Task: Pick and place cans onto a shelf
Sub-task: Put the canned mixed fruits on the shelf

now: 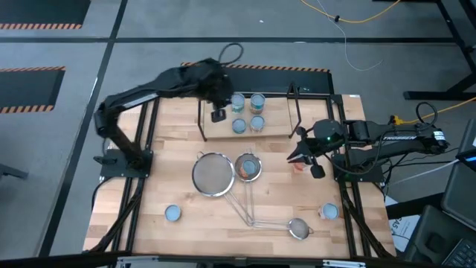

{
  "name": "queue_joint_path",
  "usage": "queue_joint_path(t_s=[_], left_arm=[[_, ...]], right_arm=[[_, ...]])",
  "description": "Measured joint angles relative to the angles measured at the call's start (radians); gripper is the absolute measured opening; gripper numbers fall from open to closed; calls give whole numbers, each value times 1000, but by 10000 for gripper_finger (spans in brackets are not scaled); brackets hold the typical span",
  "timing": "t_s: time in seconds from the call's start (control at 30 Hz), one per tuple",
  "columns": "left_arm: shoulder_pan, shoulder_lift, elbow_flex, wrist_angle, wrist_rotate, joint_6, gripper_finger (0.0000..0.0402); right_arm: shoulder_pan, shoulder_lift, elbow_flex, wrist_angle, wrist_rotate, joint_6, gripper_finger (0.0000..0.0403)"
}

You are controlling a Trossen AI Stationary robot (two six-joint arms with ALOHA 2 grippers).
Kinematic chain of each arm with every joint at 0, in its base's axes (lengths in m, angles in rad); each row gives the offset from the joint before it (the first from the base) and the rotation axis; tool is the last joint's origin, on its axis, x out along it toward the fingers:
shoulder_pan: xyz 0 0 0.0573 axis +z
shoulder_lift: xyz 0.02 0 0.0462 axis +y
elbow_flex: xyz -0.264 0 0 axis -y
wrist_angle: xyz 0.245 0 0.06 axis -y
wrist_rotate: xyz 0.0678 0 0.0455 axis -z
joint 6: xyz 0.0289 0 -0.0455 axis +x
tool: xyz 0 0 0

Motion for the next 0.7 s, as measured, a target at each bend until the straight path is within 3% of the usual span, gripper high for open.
queue_joint_path(t_s=[0.1, 0.23, 0.5, 0.7], left_arm=[[-52, -86, -17, -47, 0, -55, 82], [-146, -196, -147, -13, 2, -106, 82], [-302, -364, -525, 296, -5, -183, 82], [-351, -369, -666, 482, -7, -185, 82]], right_arm=[[0, 0, 0, 37, 41, -1, 104], [0, 0, 1, 48, 130, -2, 140], [1, -1, 75, -316, 148, -4, 151], [1, 2, 45, -518, 148, 0, 146]])
